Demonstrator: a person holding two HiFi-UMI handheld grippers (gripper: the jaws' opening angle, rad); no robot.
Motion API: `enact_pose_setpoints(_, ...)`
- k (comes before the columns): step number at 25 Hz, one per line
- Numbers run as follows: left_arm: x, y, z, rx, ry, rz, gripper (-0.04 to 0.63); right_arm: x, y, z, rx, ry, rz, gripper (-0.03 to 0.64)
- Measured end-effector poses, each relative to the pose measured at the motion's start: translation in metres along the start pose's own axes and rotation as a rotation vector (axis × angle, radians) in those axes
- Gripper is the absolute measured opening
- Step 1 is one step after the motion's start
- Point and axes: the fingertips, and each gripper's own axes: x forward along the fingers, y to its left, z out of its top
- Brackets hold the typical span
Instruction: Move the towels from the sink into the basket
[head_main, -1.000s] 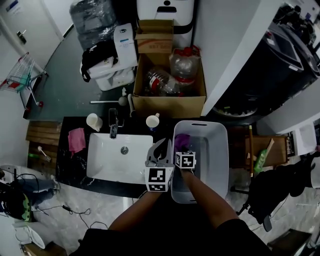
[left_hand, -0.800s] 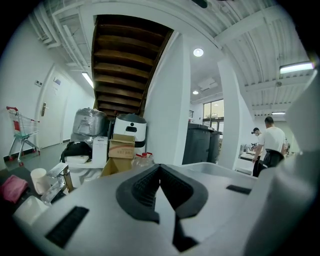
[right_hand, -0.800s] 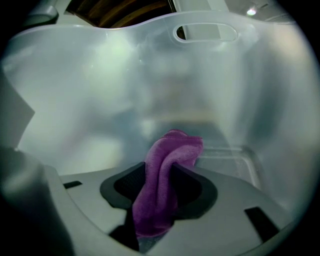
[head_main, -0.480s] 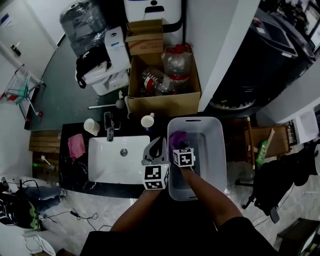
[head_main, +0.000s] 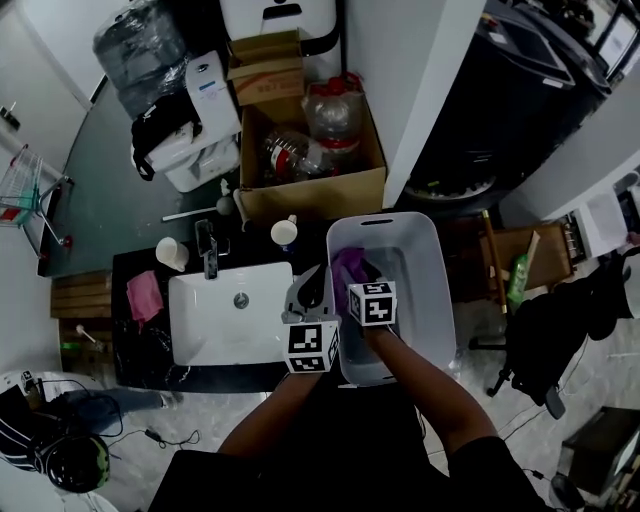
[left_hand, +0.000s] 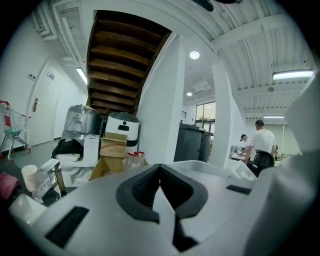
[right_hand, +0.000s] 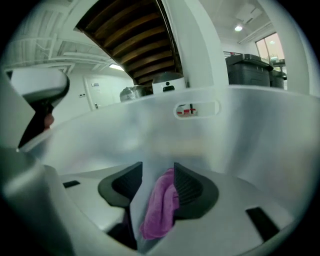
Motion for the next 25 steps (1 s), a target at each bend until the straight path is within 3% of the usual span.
enact_pose_setpoints(8,-0.011,-0.004,0.004,0.018,-0.015,0.075,0.012,-0.06,0.014,0.048,-0.126,-0.166,0.055,0.193)
enact_pose_setpoints(17,-0.031,-0.013,0.014,0.058,-0.062,0.162,0.012,-0.102,0.011,0.047,-0.189,-0.21,0.148,0.049)
enact_pose_setpoints(21,-0.039,-0.01,0.016,-0.008,-0.084,0.144,0.012,-0.117,0.01,0.046,-0.199,-0.245,0.168,0.021)
enact_pose_setpoints(25,-0.042,-0.023,0.023,0.042,-0.099,0.136,0.012,-0.127,0.007,0.053,-0.208,-0.281,0.173,0.018)
